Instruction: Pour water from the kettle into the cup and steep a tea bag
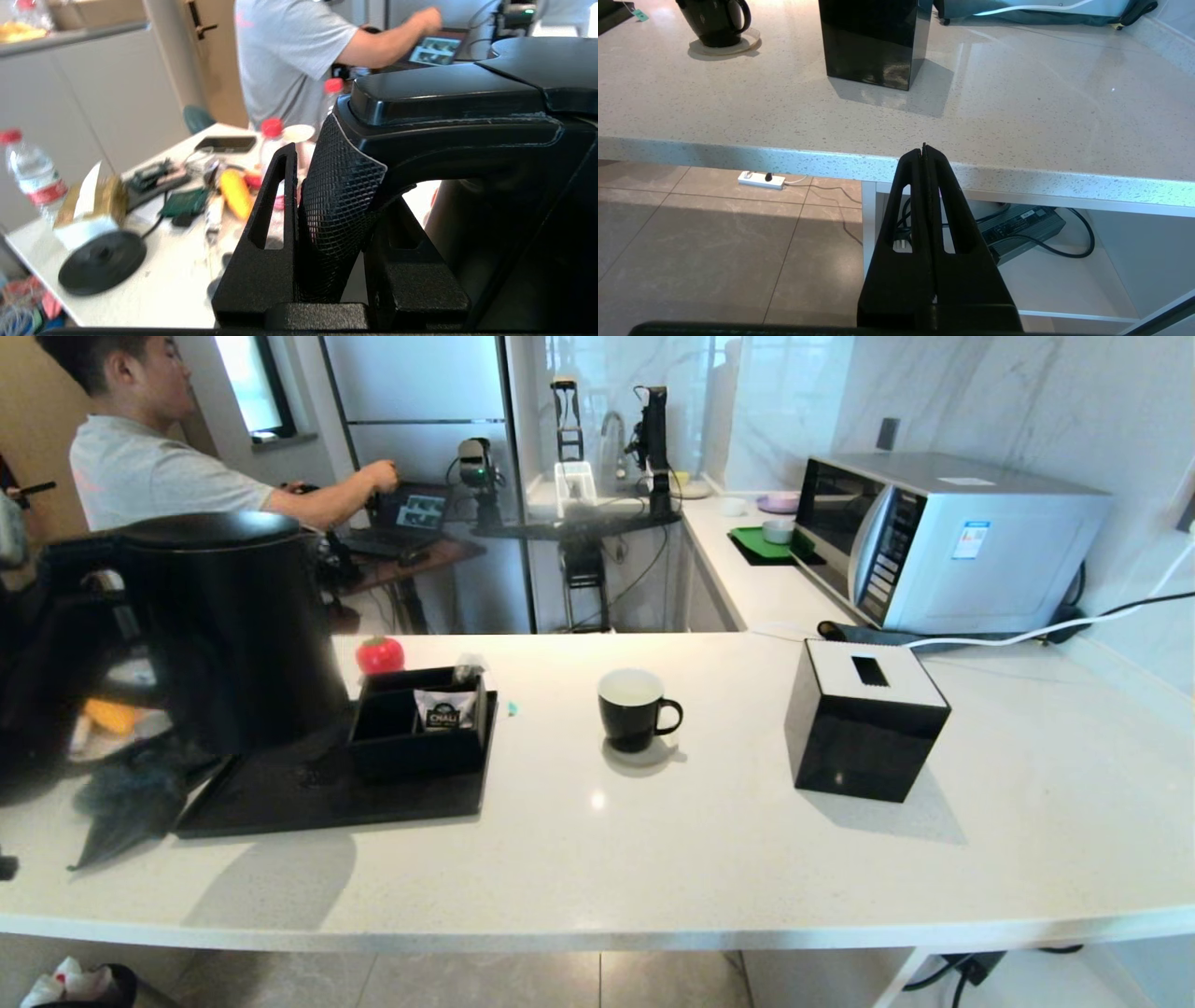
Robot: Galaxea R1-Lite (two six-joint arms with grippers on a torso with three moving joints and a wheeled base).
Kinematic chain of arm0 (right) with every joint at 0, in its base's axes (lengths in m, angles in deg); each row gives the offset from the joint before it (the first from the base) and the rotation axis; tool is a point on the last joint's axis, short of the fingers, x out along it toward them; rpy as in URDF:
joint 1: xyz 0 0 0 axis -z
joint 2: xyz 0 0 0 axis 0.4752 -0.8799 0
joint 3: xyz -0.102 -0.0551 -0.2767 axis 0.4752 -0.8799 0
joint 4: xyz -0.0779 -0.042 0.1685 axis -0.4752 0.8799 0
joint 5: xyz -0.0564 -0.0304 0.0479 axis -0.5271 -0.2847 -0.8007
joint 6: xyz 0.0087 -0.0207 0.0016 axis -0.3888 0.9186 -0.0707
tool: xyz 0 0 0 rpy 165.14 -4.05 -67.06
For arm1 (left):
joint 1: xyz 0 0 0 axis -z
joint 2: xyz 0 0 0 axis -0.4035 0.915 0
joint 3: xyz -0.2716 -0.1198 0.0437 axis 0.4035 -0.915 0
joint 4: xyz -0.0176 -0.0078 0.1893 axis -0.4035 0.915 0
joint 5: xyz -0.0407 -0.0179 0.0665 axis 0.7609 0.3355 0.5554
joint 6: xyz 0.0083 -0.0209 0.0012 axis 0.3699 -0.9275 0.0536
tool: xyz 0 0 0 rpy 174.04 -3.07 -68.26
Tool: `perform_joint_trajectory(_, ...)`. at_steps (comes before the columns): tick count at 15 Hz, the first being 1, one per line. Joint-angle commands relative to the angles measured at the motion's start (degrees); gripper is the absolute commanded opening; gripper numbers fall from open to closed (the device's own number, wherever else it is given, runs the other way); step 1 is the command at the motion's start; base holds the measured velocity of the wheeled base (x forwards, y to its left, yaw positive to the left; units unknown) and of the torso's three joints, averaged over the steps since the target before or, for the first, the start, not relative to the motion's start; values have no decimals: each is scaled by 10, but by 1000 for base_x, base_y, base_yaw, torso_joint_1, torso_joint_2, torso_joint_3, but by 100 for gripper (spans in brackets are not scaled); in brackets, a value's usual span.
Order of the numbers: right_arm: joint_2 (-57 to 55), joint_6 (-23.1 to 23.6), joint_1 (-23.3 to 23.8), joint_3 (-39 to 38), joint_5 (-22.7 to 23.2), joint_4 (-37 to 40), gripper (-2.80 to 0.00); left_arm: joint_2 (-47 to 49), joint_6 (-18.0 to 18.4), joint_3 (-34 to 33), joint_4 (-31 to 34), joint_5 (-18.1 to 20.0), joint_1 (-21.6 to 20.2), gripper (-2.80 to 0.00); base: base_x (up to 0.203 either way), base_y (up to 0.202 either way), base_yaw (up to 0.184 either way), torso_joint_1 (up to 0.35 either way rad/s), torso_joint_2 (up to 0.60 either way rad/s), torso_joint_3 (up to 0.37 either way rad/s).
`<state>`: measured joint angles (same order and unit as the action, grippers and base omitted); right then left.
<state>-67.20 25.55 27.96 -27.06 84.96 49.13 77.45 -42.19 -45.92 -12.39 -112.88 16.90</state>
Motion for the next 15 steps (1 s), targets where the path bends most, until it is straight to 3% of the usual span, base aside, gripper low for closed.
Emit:
perform_joint_trajectory(1,-1,1,0,0,0,0,-280,1,-9,-38,-27,10,-33,-280,0,0,0,0,0,0)
perform_joint_trajectory(7,-1,0,0,0,0,0,-280,21,-20,-74,-73,65,-121,-280,0,0,0,0,0,0)
perform_joint_trajectory(11,-1,1,0,0,0,0,-280,49,-27,-73,-77,71,-136,-280,0,0,0,0,0,0)
perform_joint_trajectory(15,-1,1,0,0,0,0,-280,113,-27,-72,-152,72,-144,-280,0,0,0,0,0,0)
